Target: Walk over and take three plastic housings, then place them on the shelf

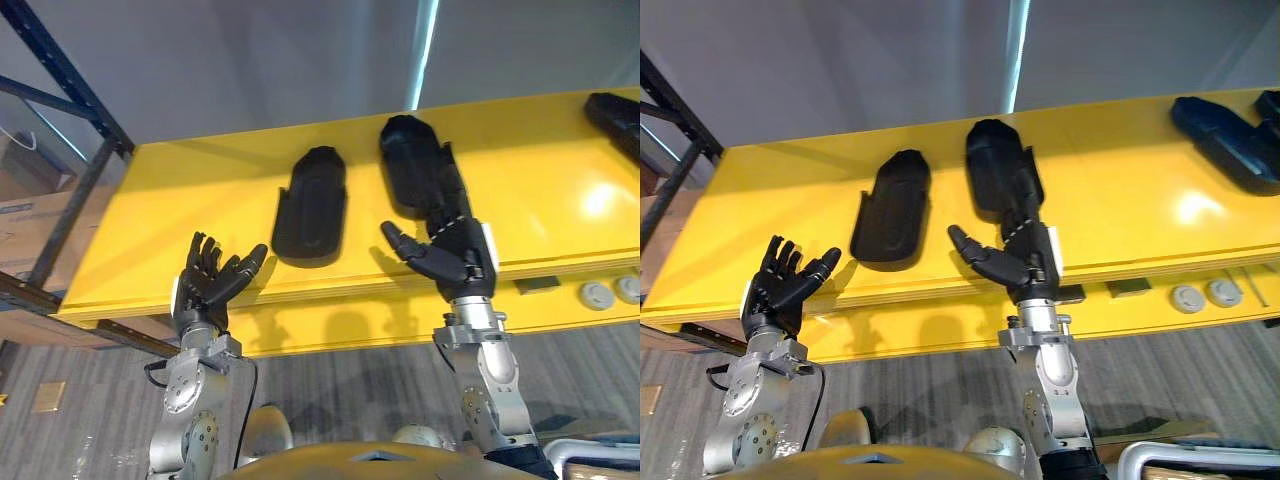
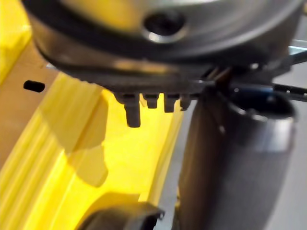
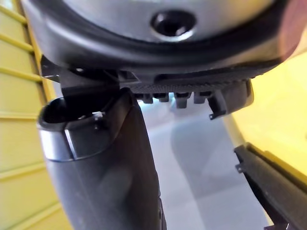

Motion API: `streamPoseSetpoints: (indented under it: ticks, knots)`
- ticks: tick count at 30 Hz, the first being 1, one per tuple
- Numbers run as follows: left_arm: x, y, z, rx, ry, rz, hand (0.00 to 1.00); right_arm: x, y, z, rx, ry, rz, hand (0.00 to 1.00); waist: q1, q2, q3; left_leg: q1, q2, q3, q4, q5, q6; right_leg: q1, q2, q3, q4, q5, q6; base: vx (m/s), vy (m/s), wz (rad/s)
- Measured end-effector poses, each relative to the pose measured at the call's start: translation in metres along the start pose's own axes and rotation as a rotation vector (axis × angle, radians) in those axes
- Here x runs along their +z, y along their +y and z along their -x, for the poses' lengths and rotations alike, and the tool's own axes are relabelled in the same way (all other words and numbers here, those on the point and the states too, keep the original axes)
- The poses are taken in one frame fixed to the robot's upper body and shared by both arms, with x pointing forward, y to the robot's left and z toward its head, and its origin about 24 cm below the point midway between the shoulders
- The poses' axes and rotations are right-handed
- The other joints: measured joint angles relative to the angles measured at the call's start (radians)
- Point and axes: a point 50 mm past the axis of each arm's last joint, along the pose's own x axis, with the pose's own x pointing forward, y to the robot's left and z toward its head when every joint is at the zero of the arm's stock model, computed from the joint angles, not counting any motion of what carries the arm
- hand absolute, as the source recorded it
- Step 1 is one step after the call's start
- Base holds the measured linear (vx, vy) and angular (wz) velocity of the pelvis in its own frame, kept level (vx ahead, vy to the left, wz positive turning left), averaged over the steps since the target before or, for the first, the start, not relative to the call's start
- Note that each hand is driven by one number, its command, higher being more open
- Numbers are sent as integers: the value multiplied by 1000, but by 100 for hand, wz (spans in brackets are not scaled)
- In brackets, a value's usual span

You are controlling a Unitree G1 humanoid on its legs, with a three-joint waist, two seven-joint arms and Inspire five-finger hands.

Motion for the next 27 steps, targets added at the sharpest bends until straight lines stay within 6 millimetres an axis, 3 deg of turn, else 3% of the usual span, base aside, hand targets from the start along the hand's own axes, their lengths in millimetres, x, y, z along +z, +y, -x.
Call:
streamPoseSetpoints:
  ticks: [1,2,3,5,8,10,11,13,16,17,21,22,23,27]
  knots:
    - [1,-2,0,-18,-4,1,100,1,-1,0,-8,-11,1,100,-1,6,-4,9,-11,34,-16,-51,-17,7,-13,-3,-12,14,22,-14,534,35]
    - [5,-6,-4,-78,-27,-9,100,1,1,-1,-28,-26,10,100,0,-13,4,14,-44,67,-27,-105,-49,23,-53,-11,-38,50,33,-53,490,23]
    - [11,-11,-8,-136,-53,-29,100,-2,6,-3,-35,-16,46,100,20,-42,20,6,-70,79,0,-123,-25,21,-76,-14,-62,117,8,-76,573,15]
    - [14,-11,-10,-176,-56,-88,100,-6,19,-5,5,-8,123,100,34,-51,20,-26,-57,85,87,-184,2,22,-73,-40,-72,224,8,-103,464,-12]
    - [22,-1,-13,-160,-74,-134,100,0,19,-7,-4,-44,136,100,23,-53,17,-16,-59,80,76,-191,20,19,-35,-41,-61,217,7,-30,197,0]
    - [29,2,-17,-150,-98,-111,100,16,9,-9,-58,-118,162,100,9,-55,16,-18,-78,72,34,-162,26,16,-26,-55,-66,212,-6,-3,34,27]
    - [35,1,-20,-153,-120,-92,100,32,-1,-10,-116,-193,181,100,-1,-58,14,-18,-94,64,-11,-128,27,15,-27,-56,-74,212,-6,1,5,34]
    - [40,-4,-20,-174,-142,-53,100,46,-8,-10,-162,-255,199,100,-4,-56,15,-23,-101,55,-51,-99,19,12,-25,-61,-83,193,1,0,-31,28]
    - [45,-23,-14,-249,-171,16,100,62,-14,-12,-188,-323,251,100,-16,-56,16,-55,-108,27,-114,-38,-6,-4,-11,-86,-94,101,19,-29,-110,27]
    - [42,-33,-12,-290,-166,42,100,64,-14,-16,-188,-330,255,100,-19,-36,23,-54,-88,22,-150,-10,-19,-16,14,-89,-97,92,24,-63,-166,21]
    - [33,-58,-5,-417,-135,77,100,62,-20,-18,-223,-280,275,100,-25,-9,33,-12,-48,32,-282,72,-38,-38,65,-85,-97,83,2,-50,-122,-7]
    - [33,-60,-4,-433,-145,81,100,61,-21,-18,-236,-262,274,100,-27,-10,36,4,-45,42,-309,84,-41,-39,70,-78,-97,82,0,-5,-42,-12]
    - [50,-58,-4,-403,-294,101,100,42,-34,12,-323,-113,206,100,-28,-48,32,77,-52,94,-378,134,-33,-28,67,-41,-78,72,-4,-13,-27,-7]
    - [48,-61,-3,-417,-283,106,100,42,-34,12,-323,-111,206,100,-27,-42,28,77,-52,94,-378,136,-32,-27,67,-41,-77,72,-5,-9,-1,0]
